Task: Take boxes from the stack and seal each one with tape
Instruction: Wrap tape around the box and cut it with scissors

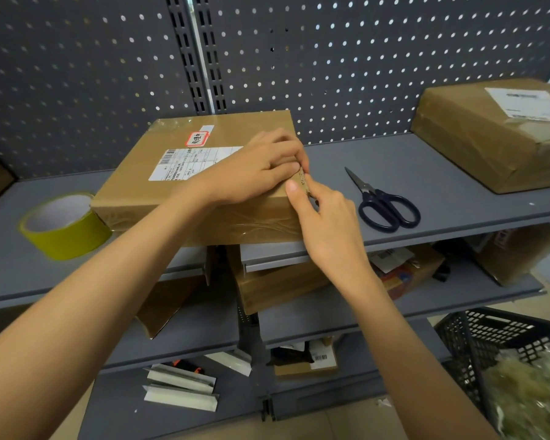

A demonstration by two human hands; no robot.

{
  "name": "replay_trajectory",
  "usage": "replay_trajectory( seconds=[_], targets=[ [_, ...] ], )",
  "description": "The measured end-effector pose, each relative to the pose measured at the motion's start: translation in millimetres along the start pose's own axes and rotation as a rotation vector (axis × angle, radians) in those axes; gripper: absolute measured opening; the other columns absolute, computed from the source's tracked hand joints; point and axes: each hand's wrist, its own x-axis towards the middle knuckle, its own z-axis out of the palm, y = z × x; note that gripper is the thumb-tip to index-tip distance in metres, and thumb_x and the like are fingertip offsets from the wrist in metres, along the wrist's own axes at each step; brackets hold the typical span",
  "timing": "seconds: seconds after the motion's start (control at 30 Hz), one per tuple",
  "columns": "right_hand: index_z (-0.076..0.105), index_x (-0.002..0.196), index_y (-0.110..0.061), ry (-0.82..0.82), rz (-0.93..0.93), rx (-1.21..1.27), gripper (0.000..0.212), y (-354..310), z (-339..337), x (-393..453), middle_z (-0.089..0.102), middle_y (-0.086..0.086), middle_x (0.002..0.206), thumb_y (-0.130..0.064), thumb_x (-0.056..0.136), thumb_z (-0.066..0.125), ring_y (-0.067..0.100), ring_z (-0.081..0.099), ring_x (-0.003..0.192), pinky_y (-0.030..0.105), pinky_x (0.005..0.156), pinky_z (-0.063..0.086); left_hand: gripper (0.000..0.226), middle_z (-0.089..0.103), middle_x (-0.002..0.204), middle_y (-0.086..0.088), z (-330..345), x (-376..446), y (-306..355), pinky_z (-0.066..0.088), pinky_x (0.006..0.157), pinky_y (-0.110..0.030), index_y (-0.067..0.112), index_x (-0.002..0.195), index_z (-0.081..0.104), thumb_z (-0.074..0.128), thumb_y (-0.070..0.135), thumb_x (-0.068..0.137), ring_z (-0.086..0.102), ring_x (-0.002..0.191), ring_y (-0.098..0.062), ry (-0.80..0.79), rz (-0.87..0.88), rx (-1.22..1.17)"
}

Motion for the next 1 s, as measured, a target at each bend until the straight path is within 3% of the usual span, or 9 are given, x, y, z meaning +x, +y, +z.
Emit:
replay_trajectory(
  seconds=[0.17, 0.27, 0.33, 0.4, 0.5, 0.57, 0.7, 0.83, 1.0],
  targets=[
    [0.059, 0.127, -0.011, -0.014, 0.012, 0.061, 0.052, 4, -3, 6, 0.048, -0.004, 0.086, -0.049, 0.097, 0.040, 0.012, 0.045, 0.083, 0.016, 0.059, 0.031, 0.025, 0.050, 0.111, 0.005, -1, 0, 2, 0.033, 0.099, -0.027, 0.025, 0.101, 0.064, 0.042, 0.031, 0.091, 0.045, 0.111, -0.013, 0.090, 0.006, 0.031],
    [0.060, 0.128, -0.018, 0.015, -0.041, 0.033, 0.053, 2, -4, 4, 0.055, -0.008, 0.077, -0.055, 0.095, 0.040, 0.011, 0.052, 0.077, 0.020, 0.061, 0.039, 0.029, 0.058, 0.108, 0.000, -1, -2, 4, 0.042, 0.087, -0.029, 0.018, 0.103, 0.070, 0.045, 0.029, 0.091, 0.054, 0.098, -0.014, 0.192, 0.015, 0.111],
    [0.064, 0.118, -0.021, 0.037, -0.071, 0.001, 0.051, 1, -5, 1, 0.064, -0.003, 0.082, -0.058, 0.094, 0.038, 0.014, 0.060, 0.078, 0.034, 0.067, 0.050, 0.030, 0.063, 0.104, -0.002, -2, -4, 8, 0.045, 0.081, -0.033, 0.017, 0.102, 0.071, 0.046, 0.030, 0.091, 0.057, 0.093, -0.017, 0.245, 0.018, 0.189],
    [0.067, 0.109, -0.021, 0.061, -0.074, -0.050, 0.048, -2, -7, 0, 0.066, 0.000, 0.088, -0.056, 0.096, 0.036, 0.017, 0.061, 0.083, 0.040, 0.074, 0.052, 0.032, 0.065, 0.099, -0.003, -3, -7, 11, 0.047, 0.079, -0.039, 0.015, 0.099, 0.071, 0.047, 0.034, 0.091, 0.059, 0.090, -0.022, 0.289, 0.013, 0.272],
    [0.068, 0.112, -0.018, 0.128, -0.071, -0.123, 0.045, -6, -14, 2, 0.069, 0.001, 0.104, -0.050, 0.097, 0.040, 0.018, 0.062, 0.095, 0.036, 0.082, 0.050, 0.033, 0.068, 0.096, -0.003, -10, -18, 13, 0.047, 0.078, -0.039, 0.015, 0.096, 0.069, 0.045, 0.037, 0.091, 0.061, 0.091, -0.024, 0.342, -0.018, 0.349],
    [0.068, 0.111, -0.016, 0.177, -0.092, -0.198, 0.036, -8, -17, 4, 0.068, 0.002, 0.106, -0.041, 0.098, 0.045, 0.019, 0.061, 0.096, 0.030, 0.076, 0.045, 0.034, 0.070, 0.097, 0.000, -17, -31, 12, 0.046, 0.076, -0.034, 0.017, 0.097, 0.070, 0.044, 0.039, 0.091, 0.062, 0.092, -0.021, 0.374, -0.057, 0.372],
    [0.065, 0.109, -0.015, 0.225, -0.158, -0.247, 0.026, -17, -17, 10, 0.064, 0.003, 0.107, -0.030, 0.097, 0.049, 0.020, 0.057, 0.099, 0.028, 0.074, 0.034, 0.027, 0.070, 0.099, 0.002, -32, -62, 6, 0.051, 0.079, -0.039, 0.020, 0.099, 0.070, 0.050, 0.038, 0.095, 0.062, 0.090, -0.016, 0.458, -0.219, 0.381],
    [0.067, 0.107, -0.012, 0.196, -0.249, -0.283, 0.024, -27, -11, 16, 0.059, 0.003, 0.108, -0.026, 0.096, 0.050, 0.021, 0.052, 0.101, 0.026, 0.079, 0.030, 0.026, 0.071, 0.095, -0.001, -45, -101, 0, 0.046, 0.076, -0.036, 0.016, 0.097, 0.071, 0.053, 0.034, 0.094, 0.059, 0.082, -0.014, 0.645, -0.365, 0.436],
    [0.069, 0.103, -0.013, 0.156, -0.327, -0.325, 0.025, -48, 6, 18, 0.060, 0.005, 0.105, -0.026, 0.095, 0.050, 0.025, 0.051, 0.099, 0.029, 0.078, 0.031, 0.025, 0.070, 0.096, -0.007, -57, -150, -5, 0.050, 0.071, -0.038, 0.015, 0.101, 0.069, 0.053, 0.032, 0.096, 0.064, 0.086, -0.024, 0.664, -0.536, 0.571]
  ],
)
